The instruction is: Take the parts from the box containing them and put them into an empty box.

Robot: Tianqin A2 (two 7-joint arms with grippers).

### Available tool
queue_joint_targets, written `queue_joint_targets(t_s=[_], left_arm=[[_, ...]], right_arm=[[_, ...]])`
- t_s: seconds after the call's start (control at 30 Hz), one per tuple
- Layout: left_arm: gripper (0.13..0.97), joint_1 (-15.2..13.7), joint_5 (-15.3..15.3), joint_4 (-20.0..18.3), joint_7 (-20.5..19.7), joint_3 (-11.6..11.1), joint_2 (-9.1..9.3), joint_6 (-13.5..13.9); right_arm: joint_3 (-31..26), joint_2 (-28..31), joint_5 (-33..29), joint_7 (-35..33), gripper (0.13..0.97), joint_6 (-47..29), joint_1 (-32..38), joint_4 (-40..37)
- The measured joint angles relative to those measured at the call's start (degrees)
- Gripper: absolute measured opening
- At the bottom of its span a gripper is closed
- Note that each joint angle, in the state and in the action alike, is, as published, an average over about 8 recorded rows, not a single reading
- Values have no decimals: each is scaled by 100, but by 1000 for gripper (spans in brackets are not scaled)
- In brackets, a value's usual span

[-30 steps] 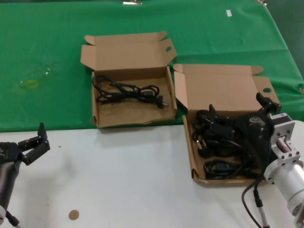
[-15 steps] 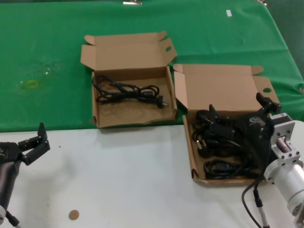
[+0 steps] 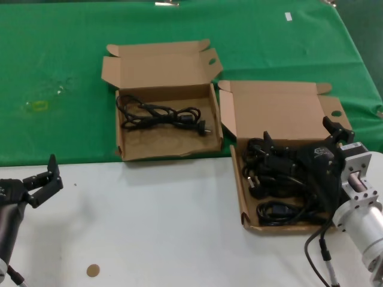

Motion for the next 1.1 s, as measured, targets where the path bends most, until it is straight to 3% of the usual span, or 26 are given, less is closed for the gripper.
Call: queue_joint_targets(t_s=[1.1], left_arm=[[966, 0, 0, 0, 0, 0, 0, 0]], right_arm=[[0, 0, 0, 0, 966, 0, 0, 0]])
